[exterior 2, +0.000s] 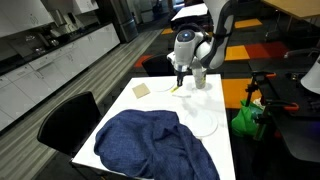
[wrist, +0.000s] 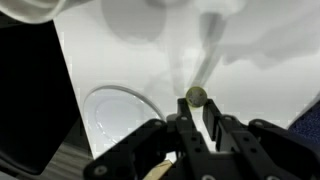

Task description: Remove the marker from the cup and put it on the table

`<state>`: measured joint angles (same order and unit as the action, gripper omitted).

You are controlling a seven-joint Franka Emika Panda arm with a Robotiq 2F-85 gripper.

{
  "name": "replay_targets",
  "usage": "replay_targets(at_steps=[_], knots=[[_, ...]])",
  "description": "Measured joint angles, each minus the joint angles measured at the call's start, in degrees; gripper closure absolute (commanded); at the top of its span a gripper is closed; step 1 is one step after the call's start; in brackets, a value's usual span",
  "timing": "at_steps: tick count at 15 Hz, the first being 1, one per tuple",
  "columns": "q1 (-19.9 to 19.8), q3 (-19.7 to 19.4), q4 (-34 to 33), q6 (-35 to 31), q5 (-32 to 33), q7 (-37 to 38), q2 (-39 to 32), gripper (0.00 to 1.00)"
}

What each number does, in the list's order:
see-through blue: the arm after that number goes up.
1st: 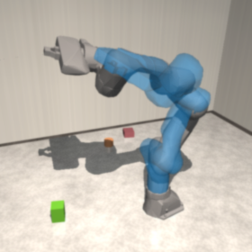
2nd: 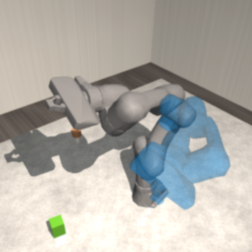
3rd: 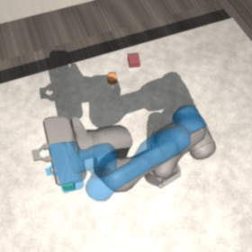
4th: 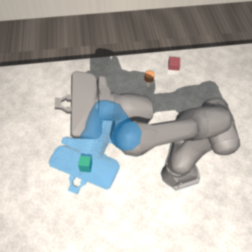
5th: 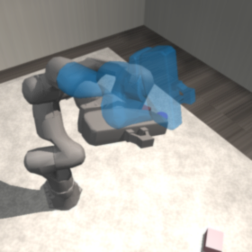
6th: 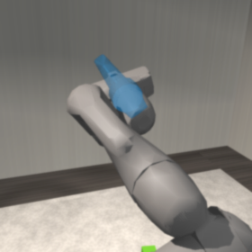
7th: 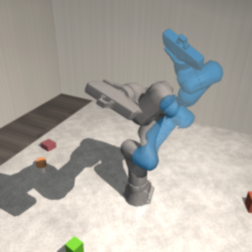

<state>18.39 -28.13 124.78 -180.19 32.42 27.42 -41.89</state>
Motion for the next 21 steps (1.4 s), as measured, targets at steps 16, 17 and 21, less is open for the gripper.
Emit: replay_targets(at_steps=[16, 17, 21], knots=[[-1.72, 0.90, 8.08, 6.80, -6.93, -8.78, 13.31, 0.00], [-2.25, 1.55, 9.43, 9.13, -8.34, -10.89, 16.00, 0.00], [-5.39, 4.33, 12.92, 19.20, -9.42, -14.83, 26.53, 0.00]])
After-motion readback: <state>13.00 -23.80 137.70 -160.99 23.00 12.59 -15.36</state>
